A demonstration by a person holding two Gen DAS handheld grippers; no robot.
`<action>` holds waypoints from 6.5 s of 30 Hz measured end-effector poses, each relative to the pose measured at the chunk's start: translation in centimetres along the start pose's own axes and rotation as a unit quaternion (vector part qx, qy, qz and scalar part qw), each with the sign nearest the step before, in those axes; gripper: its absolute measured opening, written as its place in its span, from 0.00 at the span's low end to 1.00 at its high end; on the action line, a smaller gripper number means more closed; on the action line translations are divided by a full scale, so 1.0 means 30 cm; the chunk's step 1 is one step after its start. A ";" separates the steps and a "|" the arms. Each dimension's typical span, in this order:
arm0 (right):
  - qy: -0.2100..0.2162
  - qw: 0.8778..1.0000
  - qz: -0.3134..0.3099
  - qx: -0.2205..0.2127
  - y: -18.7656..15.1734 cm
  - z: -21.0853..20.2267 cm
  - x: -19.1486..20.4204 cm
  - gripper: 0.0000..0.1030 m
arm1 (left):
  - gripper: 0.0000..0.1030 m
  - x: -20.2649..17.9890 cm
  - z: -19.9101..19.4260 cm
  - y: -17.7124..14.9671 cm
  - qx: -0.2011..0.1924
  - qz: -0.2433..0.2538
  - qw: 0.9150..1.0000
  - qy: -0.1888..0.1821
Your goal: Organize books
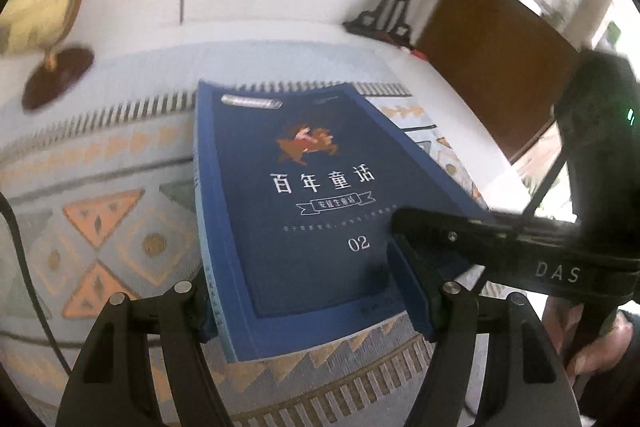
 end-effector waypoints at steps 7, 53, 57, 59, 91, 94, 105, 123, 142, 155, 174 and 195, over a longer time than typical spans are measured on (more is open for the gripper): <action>-0.017 0.998 -0.061 -0.030 0.031 -0.071 0.087 0.26 | 0.66 -0.009 -0.098 0.008 -0.034 0.017 0.999 0.008; 0.040 0.985 -0.161 -0.041 0.090 0.398 1.393 0.26 | 0.66 1.066 -0.785 -0.003 -0.133 -0.016 0.988 0.072; 0.036 0.990 -0.136 -0.031 0.087 0.451 1.365 0.26 | 0.66 1.098 -0.744 -0.021 -0.106 -0.029 0.992 0.062; 0.036 0.990 -0.132 -0.022 0.084 0.472 1.357 0.26 | 0.66 1.117 -0.735 -0.039 -0.098 -0.041 0.993 0.053; 0.014 0.993 -0.116 0.012 -0.092 0.280 1.168 0.45 | 0.83 1.012 -0.843 -0.287 -0.083 -0.149 0.978 0.122; -0.014 0.987 -0.158 -0.033 -0.062 0.130 1.152 0.52 | 0.84 0.859 -0.888 -0.243 -0.117 -0.125 0.978 0.117; -0.129 0.962 -0.208 -0.123 -0.014 -0.296 1.020 0.58 | 1.00 0.436 -0.993 -0.081 -0.219 -0.044 0.957 0.186; -0.165 0.965 -0.148 -0.138 -0.076 -0.533 0.764 0.75 | 1.00 0.171 -0.923 -0.082 -0.204 -0.044 0.942 0.263; -0.148 0.980 -0.096 -0.095 -0.089 -0.465 0.625 0.75 | 0.99 0.120 -0.797 -0.094 -0.145 -0.037 0.954 0.261; -0.160 0.980 -0.087 -0.084 -0.075 -0.442 0.562 0.75 | 0.99 0.107 -0.725 -0.087 -0.121 -0.044 0.961 0.245; -0.154 0.983 -0.073 -0.067 -0.067 -0.392 0.516 0.75 | 0.99 0.118 -0.668 -0.076 -0.101 -0.050 0.963 0.245; -0.140 0.986 -0.072 -0.063 -0.092 -0.380 0.557 0.75 | 0.99 0.142 -0.695 -0.105 -0.100 -0.061 0.960 0.254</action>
Point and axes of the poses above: each gripper's, at about its wrist camera, not at the fingertips, and z roughly the way its jaws point, x to its left, y to its top, the point moved 6 cm from there along z, roughly the way its jaws point, and after that the axes turned 9 degrees about -z, right-handed, at the moved point
